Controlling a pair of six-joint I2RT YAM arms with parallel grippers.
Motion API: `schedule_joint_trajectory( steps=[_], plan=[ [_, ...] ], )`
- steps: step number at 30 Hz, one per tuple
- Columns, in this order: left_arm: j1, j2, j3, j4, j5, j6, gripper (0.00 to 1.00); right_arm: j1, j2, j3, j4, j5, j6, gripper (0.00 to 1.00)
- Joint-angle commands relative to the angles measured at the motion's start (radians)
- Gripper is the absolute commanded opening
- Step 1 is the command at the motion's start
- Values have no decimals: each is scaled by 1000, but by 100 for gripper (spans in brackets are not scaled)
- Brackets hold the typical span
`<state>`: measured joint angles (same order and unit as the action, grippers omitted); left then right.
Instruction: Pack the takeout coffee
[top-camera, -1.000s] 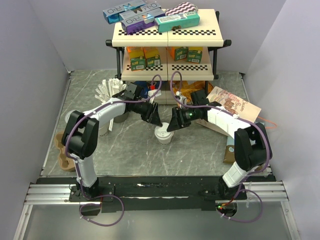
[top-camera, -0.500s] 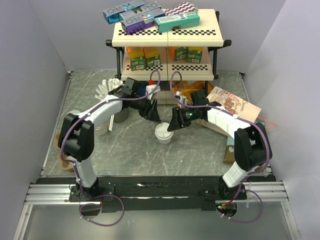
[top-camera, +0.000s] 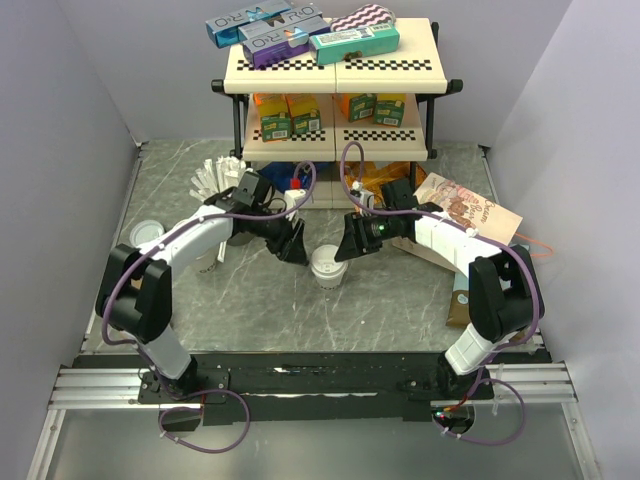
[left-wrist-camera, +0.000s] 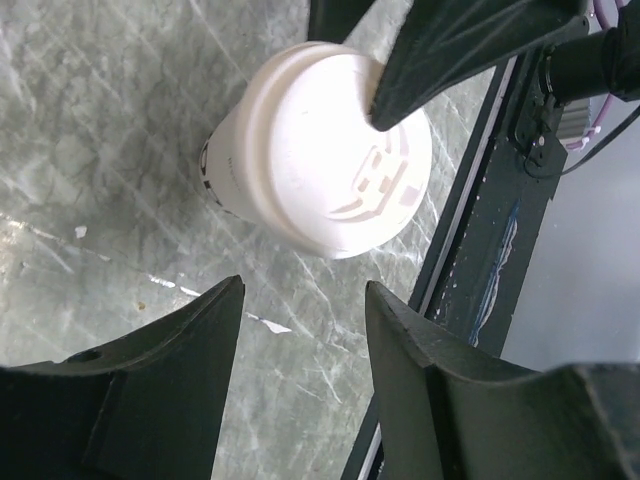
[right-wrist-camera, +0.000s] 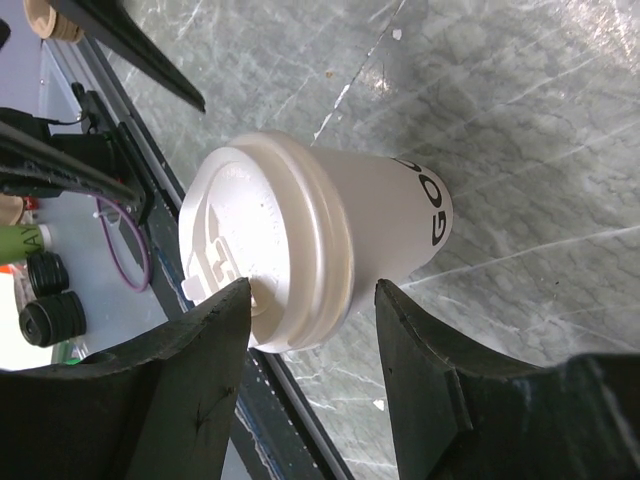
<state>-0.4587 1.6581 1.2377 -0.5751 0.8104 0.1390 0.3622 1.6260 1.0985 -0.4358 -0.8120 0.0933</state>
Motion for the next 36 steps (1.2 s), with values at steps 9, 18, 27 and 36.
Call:
schedule_joint_trajectory(
  steps=[9,18,27,36],
  plan=[
    [-64,63,46,32,24,36,55,7,26,54,12,-4,16,60],
    [-77,95,86,40,29,11,53,6,26,41,14,-13,17,58],
    [-78,124,100,46,27,-6,52,6,26,29,19,-22,20,53],
    [-63,111,63,24,58,7,55,3,34,3,45,-35,28,51]
  ],
)
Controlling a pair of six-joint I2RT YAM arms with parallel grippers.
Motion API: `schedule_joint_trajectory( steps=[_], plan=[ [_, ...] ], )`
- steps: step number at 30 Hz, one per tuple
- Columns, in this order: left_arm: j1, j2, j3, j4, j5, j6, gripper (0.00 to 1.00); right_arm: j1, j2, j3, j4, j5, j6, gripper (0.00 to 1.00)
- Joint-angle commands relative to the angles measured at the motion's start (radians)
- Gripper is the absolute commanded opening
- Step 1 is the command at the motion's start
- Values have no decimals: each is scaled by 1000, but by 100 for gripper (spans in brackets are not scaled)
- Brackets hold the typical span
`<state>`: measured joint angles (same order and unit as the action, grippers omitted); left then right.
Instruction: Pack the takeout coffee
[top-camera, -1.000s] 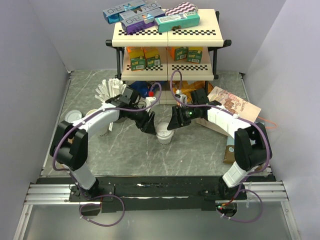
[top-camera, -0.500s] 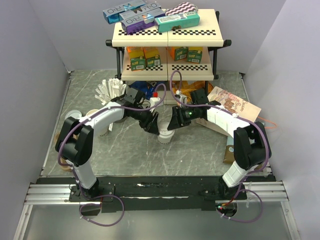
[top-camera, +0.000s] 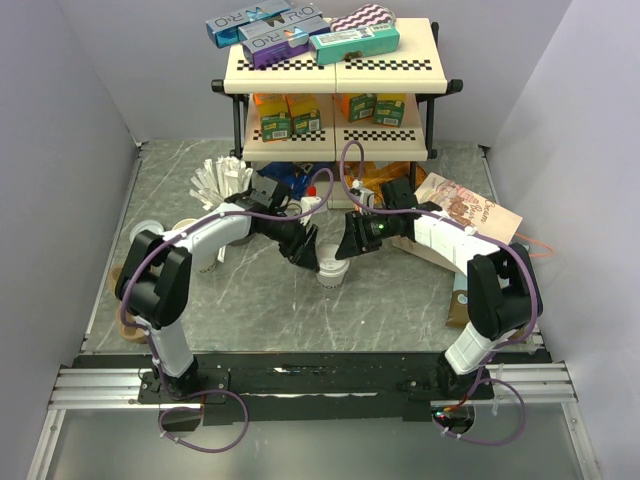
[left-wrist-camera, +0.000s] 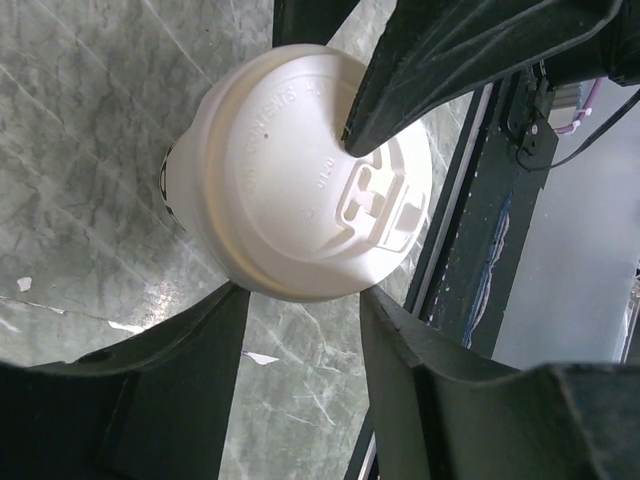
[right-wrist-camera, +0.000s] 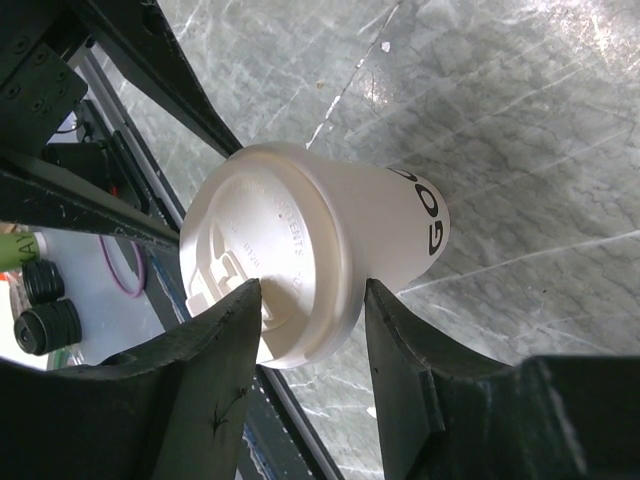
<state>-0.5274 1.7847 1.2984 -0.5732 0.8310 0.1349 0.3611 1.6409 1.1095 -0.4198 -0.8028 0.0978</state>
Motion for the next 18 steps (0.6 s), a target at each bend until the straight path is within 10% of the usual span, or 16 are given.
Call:
schedule_joint_trajectory(
  steps=[1,9,18],
  plan=[
    [10,-37,-8,27,71,12,57,4,20,-11,30,-47,25,51],
    [17,-67,-10,82,186,-24,78,-5,14,-34,65,-58,51,51],
    [17,-13,12,124,108,-101,76,-5,23,-37,65,-50,51,51]
  ],
)
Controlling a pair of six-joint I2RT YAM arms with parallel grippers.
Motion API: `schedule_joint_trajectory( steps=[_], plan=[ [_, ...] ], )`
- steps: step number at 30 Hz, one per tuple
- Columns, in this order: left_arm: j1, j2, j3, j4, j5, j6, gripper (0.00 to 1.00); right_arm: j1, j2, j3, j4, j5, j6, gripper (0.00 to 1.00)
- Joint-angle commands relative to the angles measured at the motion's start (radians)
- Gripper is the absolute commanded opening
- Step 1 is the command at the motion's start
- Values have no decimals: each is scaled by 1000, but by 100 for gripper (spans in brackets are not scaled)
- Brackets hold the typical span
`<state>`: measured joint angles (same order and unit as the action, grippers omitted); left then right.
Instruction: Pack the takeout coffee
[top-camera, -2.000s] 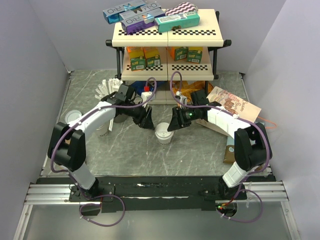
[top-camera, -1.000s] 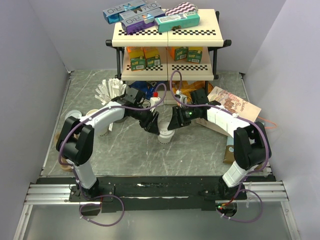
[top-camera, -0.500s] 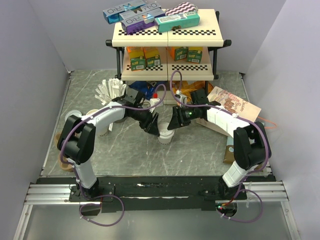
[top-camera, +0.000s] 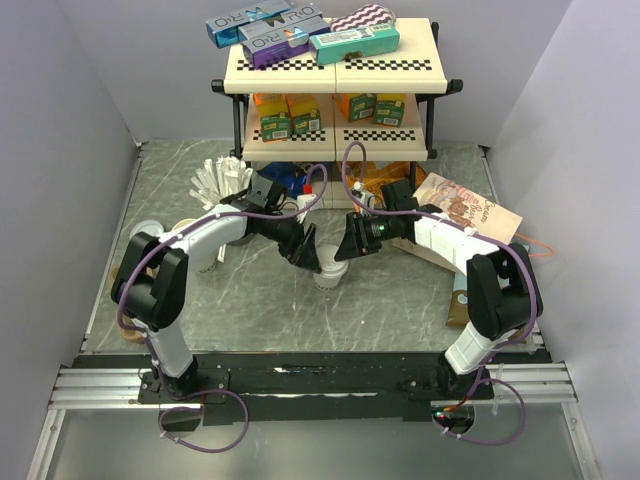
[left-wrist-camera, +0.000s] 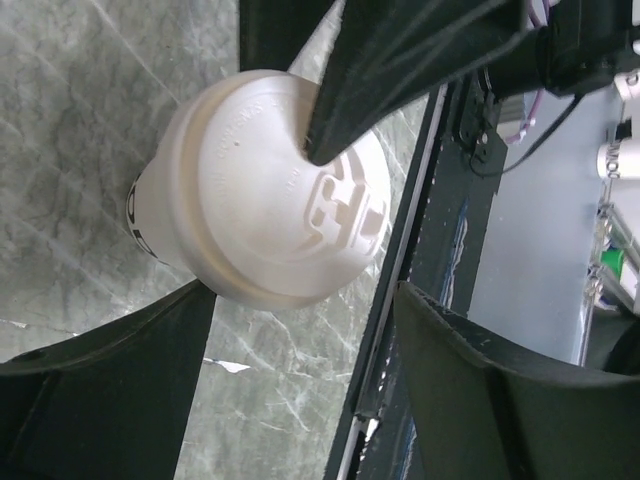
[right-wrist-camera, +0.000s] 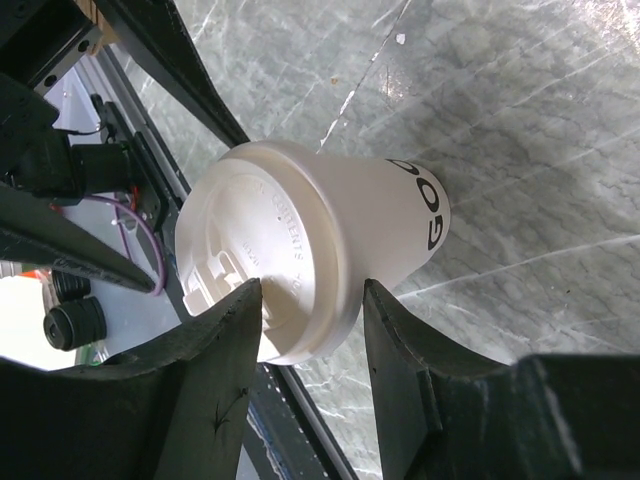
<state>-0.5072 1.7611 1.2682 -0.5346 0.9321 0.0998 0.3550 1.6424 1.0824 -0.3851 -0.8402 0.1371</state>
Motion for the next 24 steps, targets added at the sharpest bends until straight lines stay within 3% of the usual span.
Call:
schedule_joint_trajectory(
  steps=[1,15,24],
  plan=[
    [-4,15,42,88,1,-75,76,2,23,-10,32,-13,18,51],
    [-4,86,39,74,-105,-88,73,1,23,-22,51,-20,21,52],
    [-4,109,37,51,-153,-77,70,-31,31,-99,175,-158,91,58]
  ],
)
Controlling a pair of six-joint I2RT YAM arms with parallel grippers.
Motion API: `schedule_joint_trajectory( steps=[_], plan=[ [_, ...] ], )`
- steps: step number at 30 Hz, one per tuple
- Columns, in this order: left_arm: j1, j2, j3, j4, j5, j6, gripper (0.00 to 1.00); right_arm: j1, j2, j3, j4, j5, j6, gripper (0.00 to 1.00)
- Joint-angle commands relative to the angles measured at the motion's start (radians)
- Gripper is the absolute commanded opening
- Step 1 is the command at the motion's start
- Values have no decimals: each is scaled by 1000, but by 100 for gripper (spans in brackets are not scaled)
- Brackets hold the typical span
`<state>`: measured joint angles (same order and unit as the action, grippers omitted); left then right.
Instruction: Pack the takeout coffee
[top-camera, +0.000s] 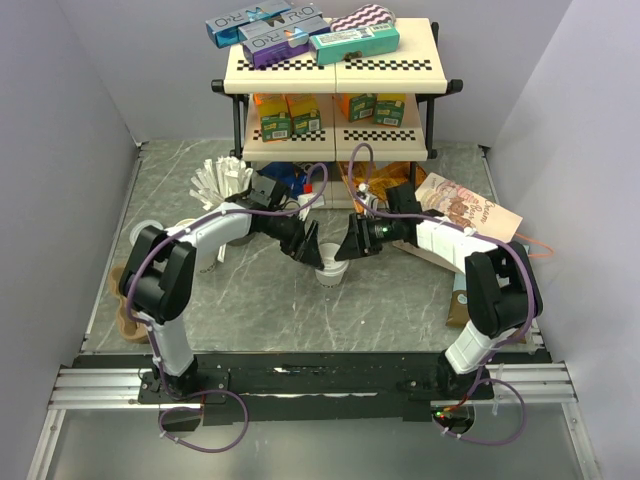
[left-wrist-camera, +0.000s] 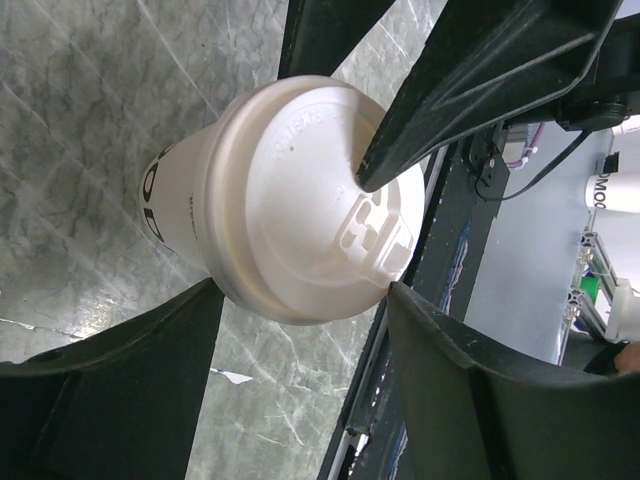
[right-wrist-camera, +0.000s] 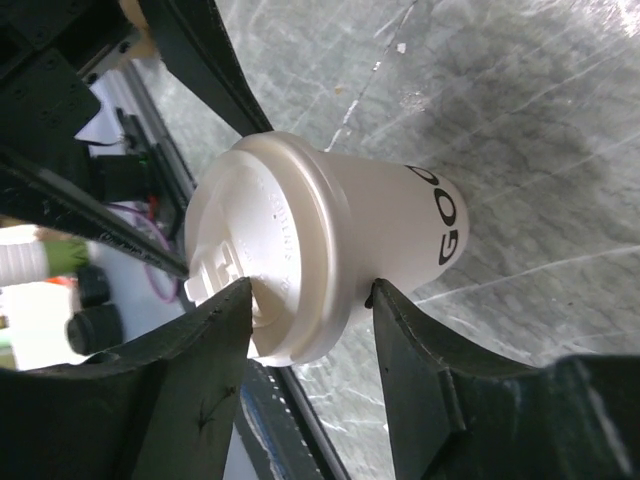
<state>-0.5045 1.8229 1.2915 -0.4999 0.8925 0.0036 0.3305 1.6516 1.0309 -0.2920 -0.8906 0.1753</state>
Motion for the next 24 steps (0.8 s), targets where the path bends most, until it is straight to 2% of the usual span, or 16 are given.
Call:
schedule_joint_trajectory(
  steps=[1,11,24],
  plan=[
    [-6,50,15,9,-116,22,70,-10,22,-67,100,-119,67,59],
    [-6,79,49,-25,-138,38,69,-45,62,-157,263,-162,95,56],
    [-5,133,48,-45,-170,50,68,-45,96,-244,323,-128,75,56]
  ],
)
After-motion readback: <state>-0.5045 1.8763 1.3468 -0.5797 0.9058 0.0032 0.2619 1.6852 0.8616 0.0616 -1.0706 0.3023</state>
